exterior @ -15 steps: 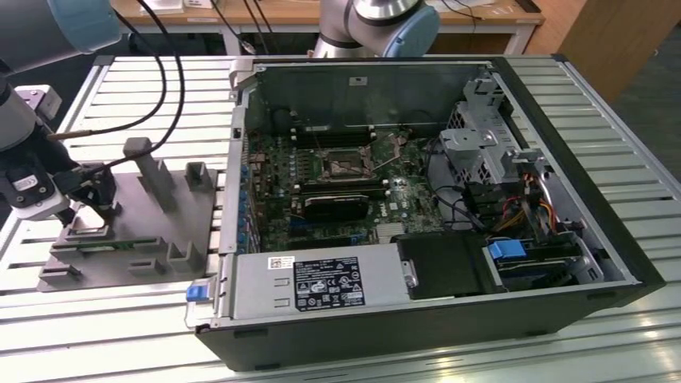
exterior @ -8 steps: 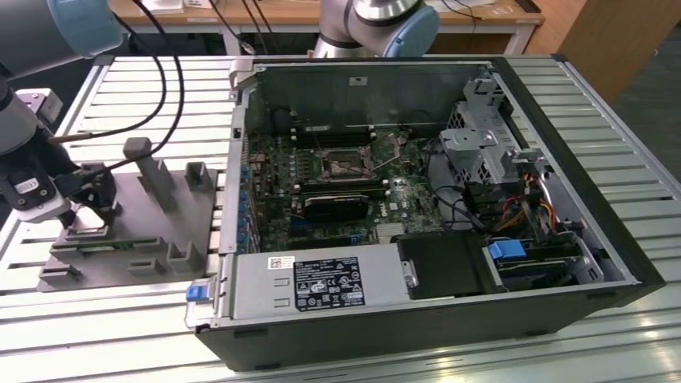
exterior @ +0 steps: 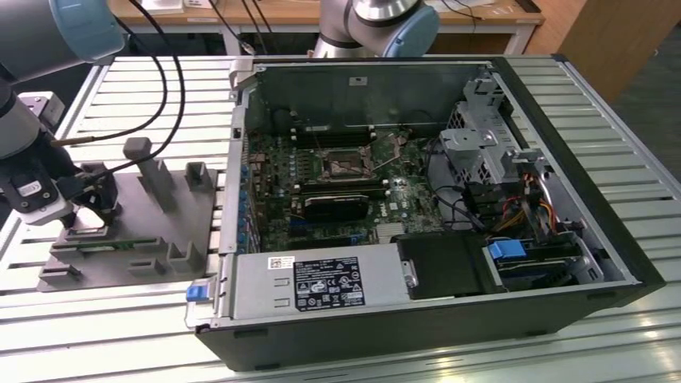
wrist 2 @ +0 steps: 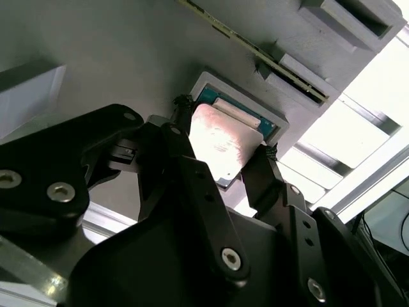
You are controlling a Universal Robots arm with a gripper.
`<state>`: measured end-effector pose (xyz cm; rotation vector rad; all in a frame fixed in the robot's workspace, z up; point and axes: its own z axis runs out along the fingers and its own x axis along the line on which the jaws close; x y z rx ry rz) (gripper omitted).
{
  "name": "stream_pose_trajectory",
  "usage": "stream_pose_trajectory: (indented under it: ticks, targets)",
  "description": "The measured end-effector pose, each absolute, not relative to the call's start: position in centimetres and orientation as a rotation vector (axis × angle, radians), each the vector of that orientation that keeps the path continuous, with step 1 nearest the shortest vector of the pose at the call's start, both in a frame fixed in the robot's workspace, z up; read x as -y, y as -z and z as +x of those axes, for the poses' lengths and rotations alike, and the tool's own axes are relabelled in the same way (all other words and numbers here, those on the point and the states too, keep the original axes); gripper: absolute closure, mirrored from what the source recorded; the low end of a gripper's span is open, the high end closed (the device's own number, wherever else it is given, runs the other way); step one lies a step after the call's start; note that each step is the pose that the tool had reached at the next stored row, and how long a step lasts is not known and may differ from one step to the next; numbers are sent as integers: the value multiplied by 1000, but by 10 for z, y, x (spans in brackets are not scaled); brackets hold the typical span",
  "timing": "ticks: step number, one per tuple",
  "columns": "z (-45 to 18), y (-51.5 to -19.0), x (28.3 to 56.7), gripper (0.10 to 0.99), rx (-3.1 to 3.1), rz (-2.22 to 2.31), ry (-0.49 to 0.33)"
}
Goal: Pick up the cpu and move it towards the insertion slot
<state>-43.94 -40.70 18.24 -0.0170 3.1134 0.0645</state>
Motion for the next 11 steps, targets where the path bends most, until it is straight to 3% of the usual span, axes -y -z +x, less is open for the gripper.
stream_pose_trajectory:
  ticks: [11]
  targets:
    - [-439,-183,407,545,-3113,-17,-65]
